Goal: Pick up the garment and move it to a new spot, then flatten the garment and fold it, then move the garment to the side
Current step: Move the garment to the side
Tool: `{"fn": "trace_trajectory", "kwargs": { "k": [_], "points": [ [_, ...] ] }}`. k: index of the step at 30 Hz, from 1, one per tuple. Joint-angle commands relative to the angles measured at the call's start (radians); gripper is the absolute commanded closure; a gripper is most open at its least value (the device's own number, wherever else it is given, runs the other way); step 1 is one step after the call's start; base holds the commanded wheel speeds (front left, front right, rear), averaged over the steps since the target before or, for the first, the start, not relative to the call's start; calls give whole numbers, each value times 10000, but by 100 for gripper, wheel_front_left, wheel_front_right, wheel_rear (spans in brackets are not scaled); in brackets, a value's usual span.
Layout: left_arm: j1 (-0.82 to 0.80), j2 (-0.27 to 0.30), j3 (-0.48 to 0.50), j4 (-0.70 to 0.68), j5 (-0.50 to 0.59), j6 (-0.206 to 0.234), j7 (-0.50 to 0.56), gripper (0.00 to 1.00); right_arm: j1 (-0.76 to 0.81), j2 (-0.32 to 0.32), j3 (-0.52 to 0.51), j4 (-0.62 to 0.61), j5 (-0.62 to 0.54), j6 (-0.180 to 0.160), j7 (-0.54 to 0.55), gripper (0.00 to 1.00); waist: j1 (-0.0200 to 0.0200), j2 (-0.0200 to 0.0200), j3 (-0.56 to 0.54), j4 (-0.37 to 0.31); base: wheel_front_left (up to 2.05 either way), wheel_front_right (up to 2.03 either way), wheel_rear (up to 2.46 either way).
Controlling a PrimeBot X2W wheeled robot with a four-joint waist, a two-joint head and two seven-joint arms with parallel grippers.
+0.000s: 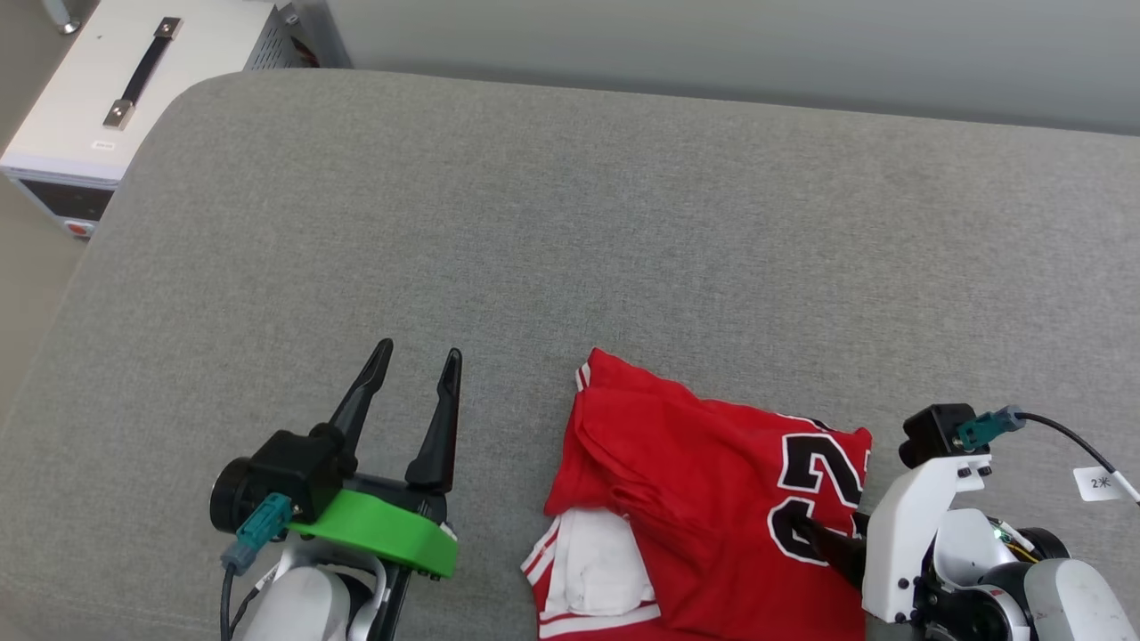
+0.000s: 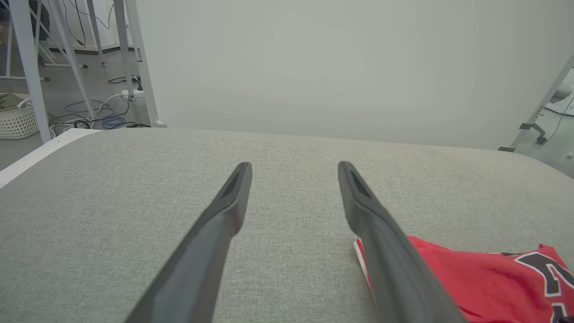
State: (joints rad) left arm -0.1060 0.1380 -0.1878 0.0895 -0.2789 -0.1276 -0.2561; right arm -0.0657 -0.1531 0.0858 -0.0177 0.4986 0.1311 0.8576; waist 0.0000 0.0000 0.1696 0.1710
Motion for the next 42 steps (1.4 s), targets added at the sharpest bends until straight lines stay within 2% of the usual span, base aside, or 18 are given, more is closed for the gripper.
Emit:
{"fn": "trace_trajectory", "kwargs": {
  "k": [1,6,7,8,9,17,21,26,31,42],
  "points": [
    [-190,26,-13,20,-43,-30,-57,0,-163,90,32,111,-91,-4,30,0,0,0,270,276,0,0,0],
    [-280,-31,-86,62,-48,-30,-57,0,-250,129,372,602,-266,-4,49,0,0,0,459,461,0,0,0],
    [-288,-36,-100,73,-48,-30,-57,0,-244,126,442,696,-269,-4,45,22,0,0,468,481,0,0,0],
    [-296,-42,-114,84,-48,-30,-57,0,-244,103,535,768,-275,-4,22,68,0,0,474,501,0,0,0],
    [-303,-49,-132,95,-47,-30,-57,0,-249,57,639,838,-295,-4,-52,100,0,0,473,522,0,0,0],
    [-211,14,-136,206,-45,-30,-57,0,-482,-495,1195,987,-523,-4,-1112,100,0,0,120,325,0,0,0],
    [-117,52,-208,233,-90,-31,-57,0,-657,-1106,1724,645,-610,-4,-1708,100,0,0,-163,-10,0,0,0],
    [-64,188,-532,226,-52,-31,-57,0,-827,-2523,2512,-18,-990,-4,-2398,100,0,0,-464,-575,0,0,0],
    [-82,172,-740,79,-53,-31,-57,0,-831,-3661,2930,-633,-985,-4,-2593,100,0,0,-548,-1258,0,0,0],
    [-633,120,-1910,-113,66,-31,-57,0,-1504,-6735,3651,-1164,-983,-4,-3068,100,0,0,308,-2903,0,0,0]
  ]
}}
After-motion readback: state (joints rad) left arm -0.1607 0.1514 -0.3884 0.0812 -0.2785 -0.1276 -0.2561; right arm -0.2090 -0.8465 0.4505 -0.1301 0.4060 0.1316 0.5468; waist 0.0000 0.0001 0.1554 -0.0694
